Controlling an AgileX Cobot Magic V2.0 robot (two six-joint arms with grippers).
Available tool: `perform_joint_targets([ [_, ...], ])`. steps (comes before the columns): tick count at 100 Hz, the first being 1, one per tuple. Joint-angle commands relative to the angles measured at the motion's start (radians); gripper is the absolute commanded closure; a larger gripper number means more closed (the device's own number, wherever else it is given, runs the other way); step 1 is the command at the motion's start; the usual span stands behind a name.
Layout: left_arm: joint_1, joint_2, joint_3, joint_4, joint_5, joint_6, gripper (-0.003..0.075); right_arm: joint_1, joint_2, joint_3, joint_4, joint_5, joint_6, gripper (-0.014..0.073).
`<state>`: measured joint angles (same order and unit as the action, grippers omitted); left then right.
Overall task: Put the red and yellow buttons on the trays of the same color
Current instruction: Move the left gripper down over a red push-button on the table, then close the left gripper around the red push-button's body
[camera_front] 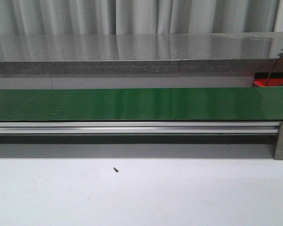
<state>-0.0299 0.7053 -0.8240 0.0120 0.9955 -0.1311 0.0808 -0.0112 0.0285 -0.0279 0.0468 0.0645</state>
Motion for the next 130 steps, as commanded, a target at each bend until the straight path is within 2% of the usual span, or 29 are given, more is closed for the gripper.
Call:
perform_joint_targets([
  [1, -0.007, 0.023, -0.038, 0.062, -0.026, -0.066, 0.0083, 0.000, 0.006, -0.018, 0.000, -0.082, -0.002, 0.0664],
  [15, 0.015, 0.088, -0.067, 0.219, 0.010, -0.154, 0.0083, 0.000, 0.006, -0.018, 0.000, -0.082, -0.002, 0.0664],
  [37, 0.159, 0.227, -0.151, 0.218, 0.001, -0.143, 0.0083, 0.000, 0.006, -0.018, 0.000, -0.082, -0.002, 0.0664],
  [47, 0.248, 0.299, -0.183, 0.185, -0.004, -0.094, 0.0083, 0.000, 0.006, -0.018, 0.000, -0.082, -0.002, 0.0664],
  [67, 0.410, 0.428, -0.199, 0.017, -0.056, 0.010, 0.0083, 0.000, 0.006, -0.018, 0.000, -0.082, -0.002, 0.0664],
  [75, 0.457, 0.482, -0.204, 0.009, -0.059, 0.020, 0.0083, 0.000, 0.006, -0.018, 0.000, -0.082, -0.002, 0.0664],
  [113, 0.560, 0.748, -0.298, 0.018, -0.068, 0.020, 0.0083, 0.000, 0.006, -0.018, 0.000, -0.082, -0.002, 0.0664],
  [130, 0.572, 0.810, -0.358, 0.018, -0.050, 0.024, 0.0083, 0.000, 0.006, -0.018, 0.000, -0.082, -0.002, 0.0664],
])
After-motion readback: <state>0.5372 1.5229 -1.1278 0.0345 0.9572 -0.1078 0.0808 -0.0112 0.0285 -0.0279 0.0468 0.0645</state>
